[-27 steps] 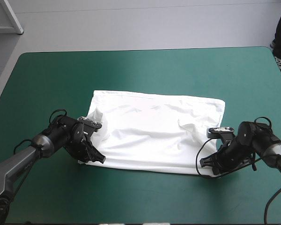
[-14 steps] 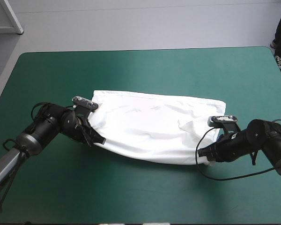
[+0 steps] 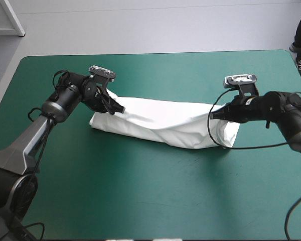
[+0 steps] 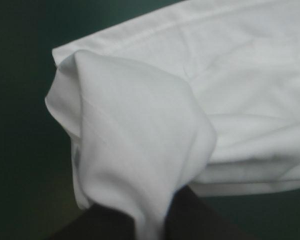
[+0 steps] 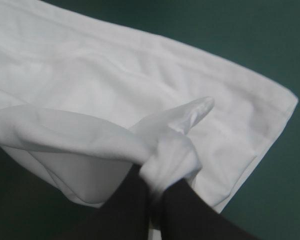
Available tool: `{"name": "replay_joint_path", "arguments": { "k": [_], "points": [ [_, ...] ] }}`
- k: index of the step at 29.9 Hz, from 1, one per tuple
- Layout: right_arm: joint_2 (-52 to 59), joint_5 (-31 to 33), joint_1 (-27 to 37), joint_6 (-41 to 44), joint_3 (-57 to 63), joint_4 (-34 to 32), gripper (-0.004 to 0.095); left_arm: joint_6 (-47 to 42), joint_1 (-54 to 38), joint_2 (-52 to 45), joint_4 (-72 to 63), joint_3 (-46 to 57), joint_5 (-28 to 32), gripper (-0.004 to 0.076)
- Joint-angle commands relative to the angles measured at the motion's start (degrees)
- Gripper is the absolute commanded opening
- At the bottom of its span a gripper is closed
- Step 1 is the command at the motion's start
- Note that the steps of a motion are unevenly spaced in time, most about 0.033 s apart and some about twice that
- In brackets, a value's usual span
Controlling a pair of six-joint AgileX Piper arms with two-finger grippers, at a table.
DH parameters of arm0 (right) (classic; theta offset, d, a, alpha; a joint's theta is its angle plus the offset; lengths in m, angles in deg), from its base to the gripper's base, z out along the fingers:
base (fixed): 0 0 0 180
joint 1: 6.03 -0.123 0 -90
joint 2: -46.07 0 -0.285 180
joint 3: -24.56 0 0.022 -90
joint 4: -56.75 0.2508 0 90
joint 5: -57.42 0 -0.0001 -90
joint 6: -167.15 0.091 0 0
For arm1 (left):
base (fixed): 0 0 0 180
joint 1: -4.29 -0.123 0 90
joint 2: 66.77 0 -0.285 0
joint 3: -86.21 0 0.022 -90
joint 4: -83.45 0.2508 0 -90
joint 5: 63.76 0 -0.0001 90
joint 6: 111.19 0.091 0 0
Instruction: Fold the cloth
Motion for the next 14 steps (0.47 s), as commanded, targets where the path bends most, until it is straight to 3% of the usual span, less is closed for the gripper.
{"name": "replay_joint_path", "arguments": {
  "k": [1,14],
  "points": [
    [-4.02,-3.75,0.37,2.08,-6.39,-3.76,-0.0014,0.49,-1.57,1.18,0.28,-7.81,1.35,0.0021],
    [-18.84,-3.86,0.37,7.79,-20.16,-12.55,-0.0014,4.29,-3.34,14.86,0.07,-21.57,1.95,0.0021]
  ]
}}
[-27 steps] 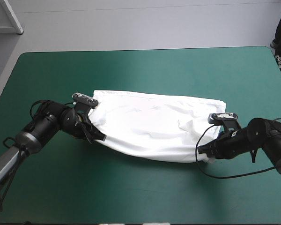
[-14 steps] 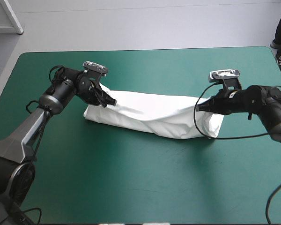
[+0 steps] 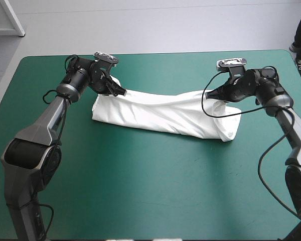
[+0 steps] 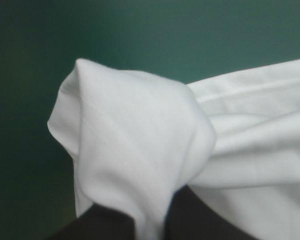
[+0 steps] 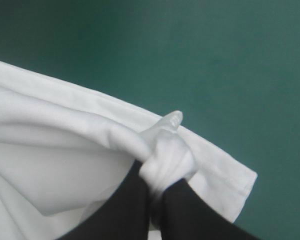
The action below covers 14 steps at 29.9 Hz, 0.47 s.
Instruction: Fold the cloth
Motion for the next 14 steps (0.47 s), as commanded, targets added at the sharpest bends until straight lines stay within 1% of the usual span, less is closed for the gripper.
{"name": "replay_joint_path", "arguments": {
  "k": [1,3,7,12,14],
  "points": [
    [-0.37,-2.49,0.37,2.94,-4.42,-4.73,-0.0014,0.03,-0.06,-0.69,0.28,-2.91,2.09,0.0021],
    [-1.91,-2.48,0.48,4.06,-5.16,-6.25,-0.0014,0.03,-0.06,0.39,0.37,-3.04,2.46,0.0020],
    [-3.84,-2.38,0.76,5.02,-5.65,-6.25,-0.0014,0.14,-0.06,1.25,0.89,-3.04,4.85,0.0021],
    [-5.31,-2.02,0.76,3.19,-5.65,-3.70,-0.0006,1.36,-0.06,1.33,0.68,-3.04,8.89,0.0029],
    [-5.71,-2.28,0.76,2.38,-5.65,-1.97,0.0037,1.36,-0.06,1.33,0.53,-3.04,9.78,0.0067]
  ]
}}
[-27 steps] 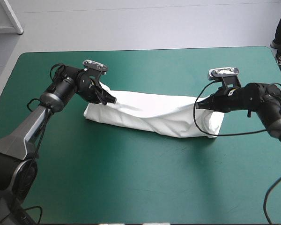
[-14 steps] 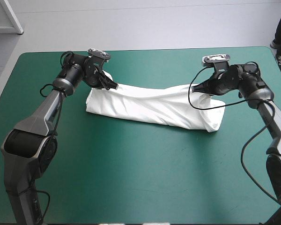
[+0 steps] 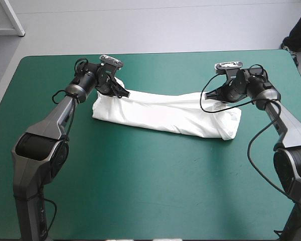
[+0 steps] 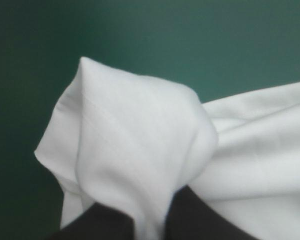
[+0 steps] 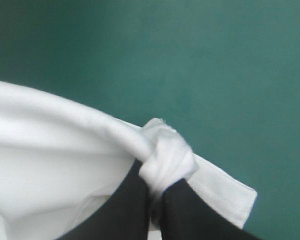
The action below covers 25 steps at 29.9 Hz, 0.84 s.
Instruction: Fold the cloth
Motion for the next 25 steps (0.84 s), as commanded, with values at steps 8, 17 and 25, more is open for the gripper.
{"name": "replay_joint_path", "arguments": {
  "k": [8,17,25],
  "points": [
    [2.26,-3.62,0.61,-0.98,-1.91,2.12,0.0609,0.01,0.04,-3.54,0.31,-2.04,3.72,0.0466],
    [8.66,-4.87,0.61,0.29,-2.02,1.86,0.0702,-0.09,0.15,-6.31,-0.37,-4.06,1.63,0.0541],
    [17.46,-0.20,1.25,0.29,-1.90,0.65,0.0702,-0.09,3.49,-8.94,-0.34,-14.25,-9.93,0.0463]
  ]
}}
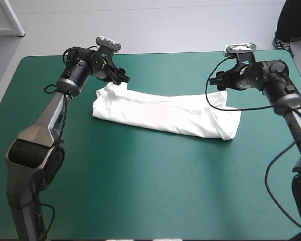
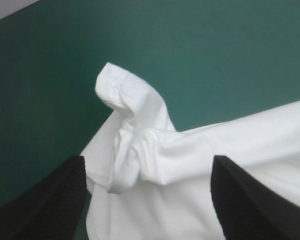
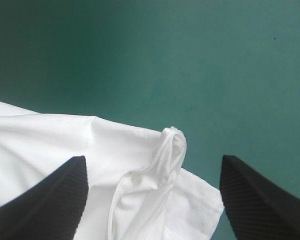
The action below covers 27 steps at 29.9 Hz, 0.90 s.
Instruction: Fold the cloth
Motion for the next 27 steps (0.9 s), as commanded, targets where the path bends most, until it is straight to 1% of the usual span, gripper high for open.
{"name": "replay_joint_path", "arguments": {
  "k": [1,4,5,9,10,11,13,15,17,22,27],
  "points": [
    [5.06,1.63,1.57,0.04,-1.79,0.00,0.0702,-0.22,2.44,-4.46,-0.35,-5.25,-3.75,0.0429],
    [5.74,6.77,3.76,-1.66,-1.71,2.97,0.0702,-0.22,4.89,-4.46,-0.74,-5.85,-6.38,0.0304],
    [5.84,8.95,4.95,-3.16,-1.55,4.30,0.0702,-0.22,5.94,-4.35,-1.00,-5.85,-7.09,0.0244],
    [6.45,11.64,9.71,-6.74,-0.60,8.45,0.0702,-0.11,8.92,-2.99,-1.40,-5.85,-7.95,0.0069],
    [6.55,12.06,10.84,-7.52,-0.29,9.68,0.0702,-0.11,9.46,-2.43,-1.66,-5.85,-7.95,0.0036],
    [6.55,13.03,12.59,-8.81,0.25,11.67,0.0702,0.18,10.09,-1.73,-2.56,-5.85,-7.69,0.0021],
    [6.55,14.46,14.99,-10.64,1.16,15.50,0.0702,0.18,10.83,-0.58,-3.77,-5.85,-7.70,0.0020],
    [6.55,14.46,16.96,-12.30,2.49,19.10,0.0702,0.26,11.56,1.20,-5.60,-5.85,-7.70,0.0020],
    [6.55,14.19,18.28,-13.45,4.37,21.29,0.0702,0.26,11.79,3.22,-6.58,-5.85,-7.67,0.0019],
    [6.44,13.05,19.21,-13.74,9.68,21.83,0.0702,0.26,11.91,8.31,-9.59,-5.85,-7.45,0.0019],
    [5.69,12.68,19.25,-14.38,14.24,25.62,0.0702,0.26,12.05,11.98,-10.36,-5.85,-6.67,0.0019]
  ]
}}
